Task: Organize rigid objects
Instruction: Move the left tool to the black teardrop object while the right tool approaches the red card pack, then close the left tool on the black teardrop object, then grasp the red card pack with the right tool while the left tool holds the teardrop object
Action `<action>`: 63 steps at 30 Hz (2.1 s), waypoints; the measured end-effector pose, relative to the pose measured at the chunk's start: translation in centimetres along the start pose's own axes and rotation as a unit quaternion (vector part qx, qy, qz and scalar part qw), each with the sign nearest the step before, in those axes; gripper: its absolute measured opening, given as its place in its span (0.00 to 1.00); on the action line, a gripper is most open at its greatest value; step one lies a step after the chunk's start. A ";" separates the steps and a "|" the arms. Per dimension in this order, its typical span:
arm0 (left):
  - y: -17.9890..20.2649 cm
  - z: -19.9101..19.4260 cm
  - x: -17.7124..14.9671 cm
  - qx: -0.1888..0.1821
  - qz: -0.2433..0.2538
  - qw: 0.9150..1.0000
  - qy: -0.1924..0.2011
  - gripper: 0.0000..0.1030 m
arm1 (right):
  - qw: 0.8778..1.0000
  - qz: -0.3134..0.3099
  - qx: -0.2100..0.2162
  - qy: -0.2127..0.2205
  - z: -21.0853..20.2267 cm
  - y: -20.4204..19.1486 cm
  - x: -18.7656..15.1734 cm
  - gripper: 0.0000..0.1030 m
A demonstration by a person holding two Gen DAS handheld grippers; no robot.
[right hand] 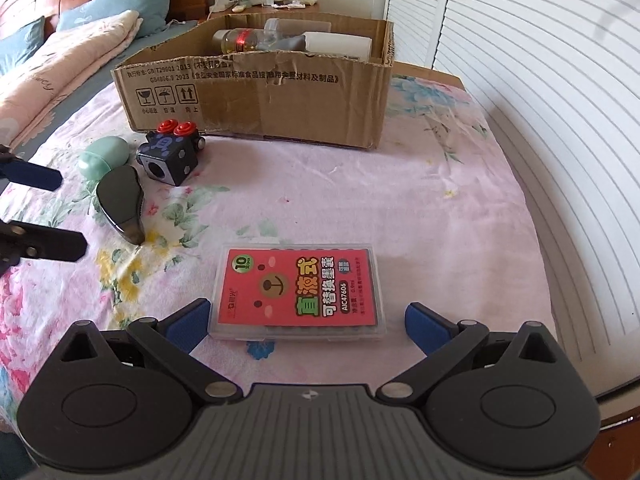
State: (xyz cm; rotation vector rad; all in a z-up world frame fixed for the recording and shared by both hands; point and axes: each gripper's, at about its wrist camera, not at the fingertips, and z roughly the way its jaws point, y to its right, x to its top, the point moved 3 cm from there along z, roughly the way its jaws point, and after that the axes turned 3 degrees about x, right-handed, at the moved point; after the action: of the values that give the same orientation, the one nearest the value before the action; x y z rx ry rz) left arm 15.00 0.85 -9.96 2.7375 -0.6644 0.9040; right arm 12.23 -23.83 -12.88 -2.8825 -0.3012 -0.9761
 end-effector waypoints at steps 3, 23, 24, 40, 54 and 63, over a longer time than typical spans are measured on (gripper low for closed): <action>0.1 1.0 -0.1 0.001 0.004 1.000 -0.014 0.96 | 1.000 -0.001 0.000 0.009 -0.1 0.0 -0.2 1.00; 1.5 4.0 1.6 -0.012 0.059 0.998 0.014 0.97 | 1.000 -0.002 0.001 0.018 -0.1 0.0 -0.4 1.00; 1.6 4.0 1.6 -0.013 0.060 0.998 0.014 0.97 | 1.000 -0.002 0.001 0.018 -0.2 0.0 -0.4 1.00; 1.2 2.5 0.4 -0.003 0.048 0.999 0.002 0.87 | 1.000 -0.008 0.005 0.016 0.0 -0.3 -0.2 1.00; 0.9 2.6 0.5 -0.017 0.072 0.997 0.001 0.89 | 1.000 -0.013 0.009 -0.001 0.9 -0.7 1.1 1.00; 0.9 2.8 0.6 -0.039 0.103 0.994 0.000 0.90 | 1.000 -0.014 0.011 -0.002 1.0 -0.8 1.1 1.00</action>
State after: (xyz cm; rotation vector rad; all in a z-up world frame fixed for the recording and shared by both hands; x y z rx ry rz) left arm 16.43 -1.01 -11.83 2.6359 -0.9763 0.8980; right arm 13.50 -22.74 -12.98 -2.8689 -0.3496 -0.9661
